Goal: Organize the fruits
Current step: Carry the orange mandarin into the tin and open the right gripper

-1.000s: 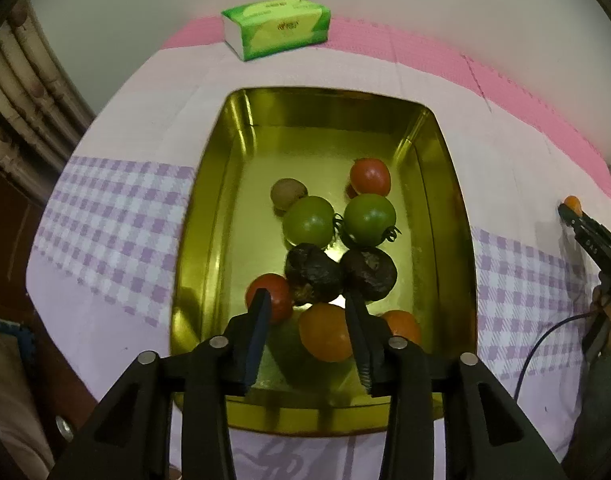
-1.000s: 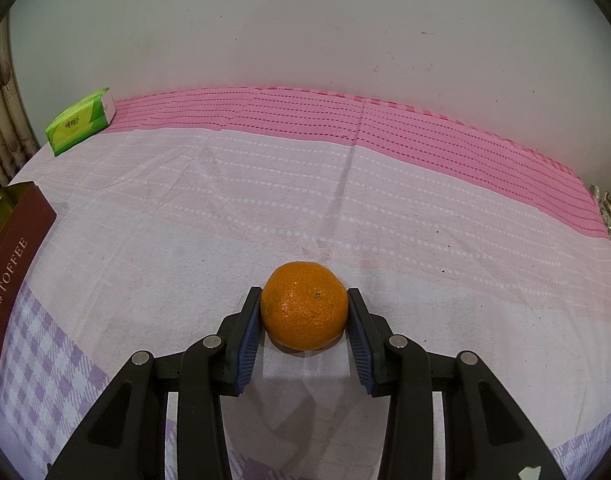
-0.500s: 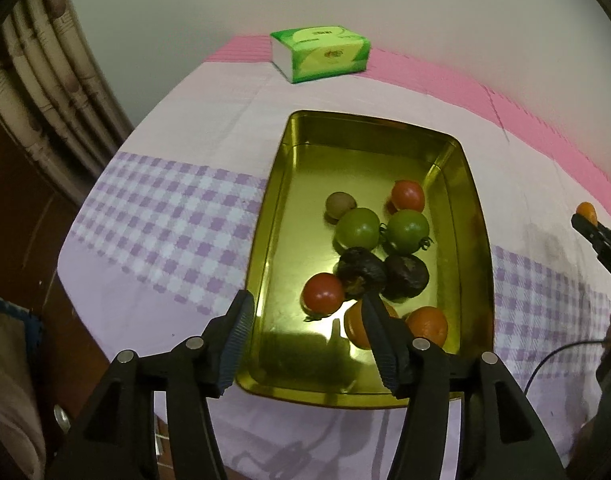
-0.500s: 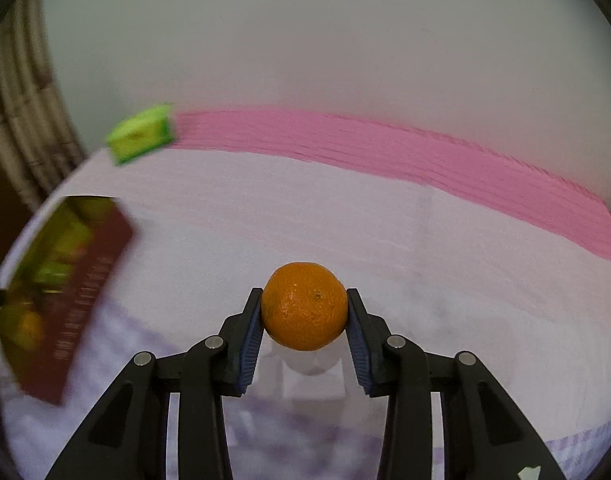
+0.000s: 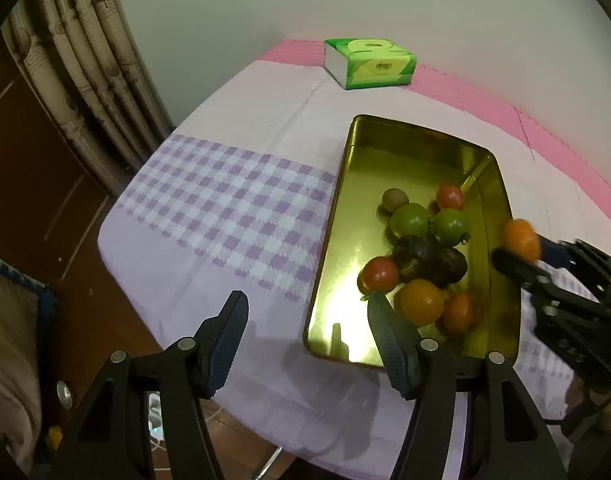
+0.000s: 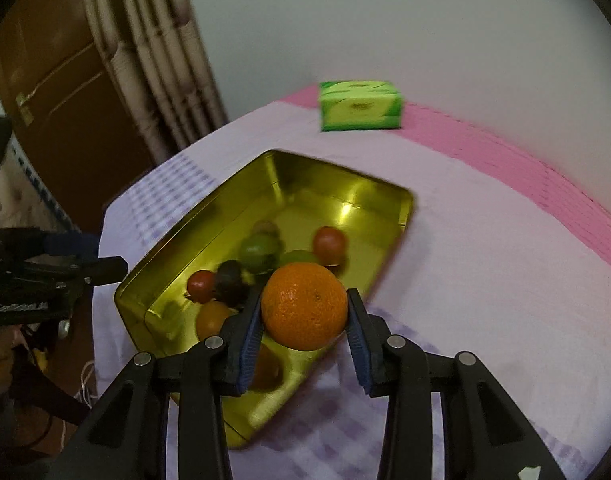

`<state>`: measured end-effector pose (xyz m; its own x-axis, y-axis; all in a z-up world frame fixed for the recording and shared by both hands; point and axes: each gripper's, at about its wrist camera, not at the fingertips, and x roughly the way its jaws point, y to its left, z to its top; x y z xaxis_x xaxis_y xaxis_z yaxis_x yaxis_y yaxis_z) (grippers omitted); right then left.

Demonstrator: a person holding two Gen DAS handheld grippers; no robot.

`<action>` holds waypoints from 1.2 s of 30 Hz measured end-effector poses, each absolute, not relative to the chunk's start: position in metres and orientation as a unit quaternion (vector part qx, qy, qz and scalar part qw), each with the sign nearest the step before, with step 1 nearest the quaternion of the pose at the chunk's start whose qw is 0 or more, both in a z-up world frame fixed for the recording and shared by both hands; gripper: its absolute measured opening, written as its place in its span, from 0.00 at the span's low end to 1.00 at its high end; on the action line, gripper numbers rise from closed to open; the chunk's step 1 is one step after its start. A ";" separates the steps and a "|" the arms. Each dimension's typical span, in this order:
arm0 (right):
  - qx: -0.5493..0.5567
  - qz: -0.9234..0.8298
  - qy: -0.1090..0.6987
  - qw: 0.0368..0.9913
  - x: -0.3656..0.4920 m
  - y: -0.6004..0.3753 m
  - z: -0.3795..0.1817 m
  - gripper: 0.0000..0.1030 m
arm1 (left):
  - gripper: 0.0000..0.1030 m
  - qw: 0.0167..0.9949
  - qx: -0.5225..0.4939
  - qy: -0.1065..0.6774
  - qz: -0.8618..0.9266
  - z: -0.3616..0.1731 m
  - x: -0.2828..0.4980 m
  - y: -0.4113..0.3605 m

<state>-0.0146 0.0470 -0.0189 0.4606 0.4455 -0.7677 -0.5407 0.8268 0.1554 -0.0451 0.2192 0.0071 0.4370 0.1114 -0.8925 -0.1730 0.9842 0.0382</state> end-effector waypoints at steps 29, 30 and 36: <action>-0.094 0.230 0.453 0.856 -0.004 0.077 -0.044 0.41 | 0.61 0.844 -0.018 0.531 0.077 -0.001 -0.048 0.211; -0.096 0.230 0.452 0.857 -0.006 0.078 -0.043 0.45 | 0.61 0.844 -0.017 0.531 0.078 -0.001 -0.048 0.210; -0.120 0.213 0.433 0.867 -0.016 0.084 -0.034 0.65 | 0.61 0.846 -0.010 0.528 0.076 -0.001 -0.048 0.207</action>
